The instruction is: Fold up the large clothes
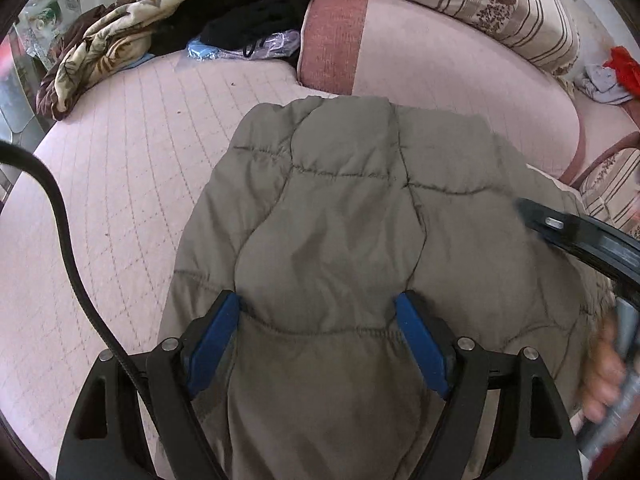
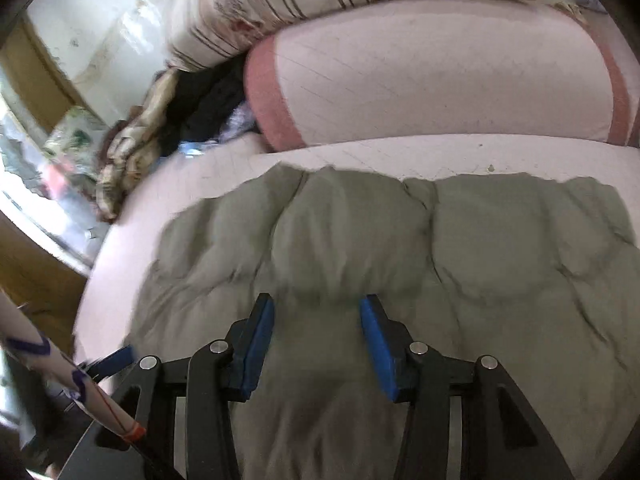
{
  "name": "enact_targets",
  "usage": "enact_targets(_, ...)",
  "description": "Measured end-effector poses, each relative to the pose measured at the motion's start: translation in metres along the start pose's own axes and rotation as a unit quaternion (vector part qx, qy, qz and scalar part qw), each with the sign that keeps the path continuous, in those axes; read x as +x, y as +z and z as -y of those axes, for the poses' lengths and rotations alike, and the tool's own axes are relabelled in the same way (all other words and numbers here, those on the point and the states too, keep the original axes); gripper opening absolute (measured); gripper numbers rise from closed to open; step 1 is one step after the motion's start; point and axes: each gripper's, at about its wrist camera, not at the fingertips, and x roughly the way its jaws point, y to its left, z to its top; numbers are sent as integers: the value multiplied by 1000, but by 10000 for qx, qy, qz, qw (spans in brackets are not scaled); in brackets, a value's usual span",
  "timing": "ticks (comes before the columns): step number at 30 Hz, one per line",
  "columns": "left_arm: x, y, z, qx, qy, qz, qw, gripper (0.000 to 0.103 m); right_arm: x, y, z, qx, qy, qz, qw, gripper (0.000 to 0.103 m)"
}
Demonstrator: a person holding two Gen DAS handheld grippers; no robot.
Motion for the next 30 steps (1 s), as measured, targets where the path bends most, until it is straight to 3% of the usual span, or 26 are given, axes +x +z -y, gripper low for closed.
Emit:
enact_targets(6,0,3,-3,-201,-73,50,9998,80,38,27,17,206,-376,-20,9991,58)
enact_targets(11,-27,-5,-3,-333,-266,137,9990,80,8,26,14,148,-678,172,9974,58)
enact_targets(15,-69,-21,-7,-274,139,591,9978,80,-45,-11,21,16,-724,417,9965,58)
enact_targets(20,-114,-48,-18,-328,737,1134,9903,80,-105,-82,67,198,-850,549,9947,59)
enact_targets(27,-167,-83,-26,-421,1364,1821,9729,80,-161,-151,159,957,-1480,647,9822,60)
enact_targets(30,-187,-92,-26,-507,1466,2060,9662,84,-182,-163,179,1080,-2229,731,9661,65)
